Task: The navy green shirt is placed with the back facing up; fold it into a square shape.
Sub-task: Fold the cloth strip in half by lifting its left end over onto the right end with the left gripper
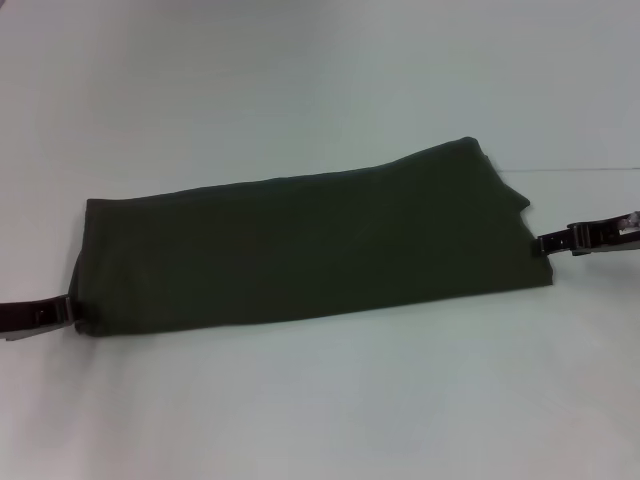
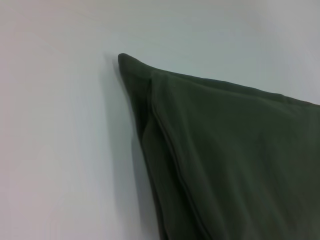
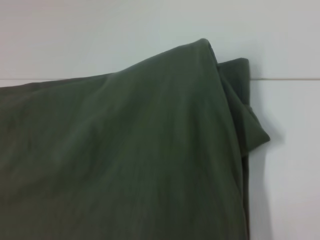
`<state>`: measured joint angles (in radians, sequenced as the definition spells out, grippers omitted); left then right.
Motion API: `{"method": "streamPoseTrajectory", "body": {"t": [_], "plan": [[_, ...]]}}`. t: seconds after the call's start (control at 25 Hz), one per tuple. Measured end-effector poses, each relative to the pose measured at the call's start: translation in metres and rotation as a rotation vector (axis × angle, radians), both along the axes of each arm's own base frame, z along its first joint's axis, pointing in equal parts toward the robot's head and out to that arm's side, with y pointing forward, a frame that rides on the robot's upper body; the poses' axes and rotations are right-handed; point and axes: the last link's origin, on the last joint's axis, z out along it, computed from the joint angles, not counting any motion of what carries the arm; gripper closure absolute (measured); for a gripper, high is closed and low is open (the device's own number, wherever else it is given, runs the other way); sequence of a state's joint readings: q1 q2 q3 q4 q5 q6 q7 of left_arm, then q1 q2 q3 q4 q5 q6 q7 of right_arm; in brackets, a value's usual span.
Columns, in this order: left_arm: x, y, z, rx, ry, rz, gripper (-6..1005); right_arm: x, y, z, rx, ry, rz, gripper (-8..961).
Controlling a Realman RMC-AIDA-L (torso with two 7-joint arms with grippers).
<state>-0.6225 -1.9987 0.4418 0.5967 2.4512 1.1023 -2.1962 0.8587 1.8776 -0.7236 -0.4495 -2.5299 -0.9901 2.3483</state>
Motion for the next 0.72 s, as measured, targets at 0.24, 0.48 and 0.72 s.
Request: {"method": "streamPoseTrajectory", "body": {"t": [0.24, 0.48, 0.72], "plan": [[0.001, 0.002, 0.0, 0.003, 0.002, -0.007, 993, 0.001, 0.001, -0.005, 0.008, -0.009, -0.003, 243], [0.0, 0.001, 0.001, 0.009, 0.004, -0.006, 992, 0.003, -0.003, -0.022, 0.008, -0.012, -0.002, 245], [-0.001, 0.001, 0.0, 0.013, 0.006, -0.003, 992, 0.008, -0.005, -0.037, 0.031, -0.047, 0.003, 246]]}}
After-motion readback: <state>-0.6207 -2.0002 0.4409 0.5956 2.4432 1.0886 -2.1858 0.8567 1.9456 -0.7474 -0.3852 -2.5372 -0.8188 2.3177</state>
